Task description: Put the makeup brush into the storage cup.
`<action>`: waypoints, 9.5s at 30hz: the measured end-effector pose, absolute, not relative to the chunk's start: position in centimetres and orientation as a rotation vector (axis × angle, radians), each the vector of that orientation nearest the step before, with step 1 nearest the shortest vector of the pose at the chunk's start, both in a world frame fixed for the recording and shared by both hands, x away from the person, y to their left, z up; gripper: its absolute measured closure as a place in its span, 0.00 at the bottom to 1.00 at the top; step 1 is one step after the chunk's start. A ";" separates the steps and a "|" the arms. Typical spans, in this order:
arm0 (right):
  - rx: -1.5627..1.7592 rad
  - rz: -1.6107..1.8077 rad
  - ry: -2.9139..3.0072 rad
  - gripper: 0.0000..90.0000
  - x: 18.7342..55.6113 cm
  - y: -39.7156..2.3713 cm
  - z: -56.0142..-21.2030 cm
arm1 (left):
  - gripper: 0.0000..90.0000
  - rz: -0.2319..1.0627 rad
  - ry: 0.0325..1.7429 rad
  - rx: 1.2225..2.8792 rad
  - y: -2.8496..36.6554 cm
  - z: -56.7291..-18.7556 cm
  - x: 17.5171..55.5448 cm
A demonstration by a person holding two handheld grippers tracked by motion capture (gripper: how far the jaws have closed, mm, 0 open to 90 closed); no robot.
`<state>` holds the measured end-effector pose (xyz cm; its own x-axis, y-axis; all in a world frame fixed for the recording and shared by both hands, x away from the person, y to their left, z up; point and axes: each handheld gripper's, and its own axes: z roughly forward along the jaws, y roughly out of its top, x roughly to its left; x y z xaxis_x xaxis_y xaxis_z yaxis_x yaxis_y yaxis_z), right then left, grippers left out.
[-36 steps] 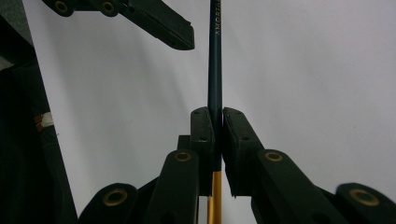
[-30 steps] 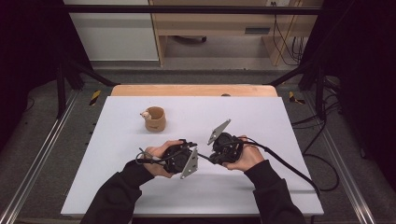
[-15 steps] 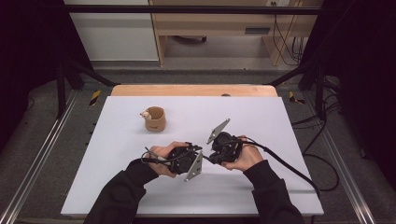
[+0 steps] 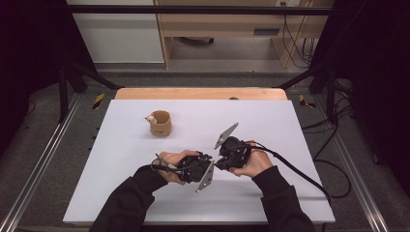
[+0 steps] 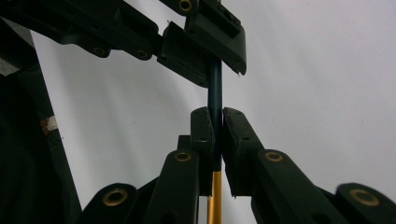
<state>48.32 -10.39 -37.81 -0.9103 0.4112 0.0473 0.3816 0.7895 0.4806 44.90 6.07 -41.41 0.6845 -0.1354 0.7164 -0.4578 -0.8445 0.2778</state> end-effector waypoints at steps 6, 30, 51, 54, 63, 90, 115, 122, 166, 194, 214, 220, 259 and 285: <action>0.645 0.759 2.916 0.93 48.4 -10.4 -37.8 | 0.86 1.015 -0.493 2.481 5.9 -41.3 44.8; 0.592 0.761 2.917 0.92 48.4 -10.4 -38.0 | 0.93 1.035 -0.583 2.530 5.6 -41.4 44.5; 0.603 0.897 2.721 0.69 48.3 -12.0 -36.3 | 0.93 1.026 -0.462 2.593 6.4 -41.4 45.1; 0.623 0.929 2.659 0.60 48.2 -12.5 -35.9 | 0.93 1.015 -0.404 2.607 6.8 -41.4 45.2; 0.660 1.002 2.568 0.43 48.3 -13.8 -35.2 | 0.93 0.989 -0.295 2.612 8.0 -41.1 45.6; 0.862 1.158 2.322 0.13 46.2 -20.4 -37.8 | 0.93 0.871 0.101 2.545 11.5 -41.3 46.2; 1.077 1.219 2.158 0.10 45.3 -23.2 -41.2 | 0.93 0.748 0.570 2.214 15.5 -41.0 46.7; 1.084 1.216 2.142 0.09 45.2 -23.2 -41.5 | 0.93 0.758 0.672 2.121 16.1 -40.7 46.7; 1.180 1.184 2.063 0.07 45.1 -23.7 -43.2 | 0.93 0.827 1.045 1.750 20.1 -37.8 50.9; 1.190 1.175 2.056 0.07 45.2 -24.1 -43.4 | 0.93 0.778 1.091 1.773 19.7 -37.7 55.3; 1.183 1.180 2.055 0.07 45.2 -24.1 -43.4 | 0.93 0.795 1.117 1.769 19.2 -38.2 58.0; 1.186 1.181 2.053 0.08 45.1 -24.1 -43.4 | 0.93 0.794 1.119 1.752 18.9 -38.6 58.7; 1.177 1.165 2.081 0.08 45.3 -23.9 -43.7 | 0.93 0.783 1.173 1.769 18.8 -42.3 60.6; 1.172 1.167 2.083 0.08 45.2 -23.8 -43.8 | 0.92 0.774 1.190 1.819 18.7 -43.5 60.1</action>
<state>45.23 -23.80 -43.75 -0.5199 0.8542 0.0016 0.4477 0.2709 0.8522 60.05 18.71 -43.53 0.3673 0.9282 0.0600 0.4308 -0.2269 0.8734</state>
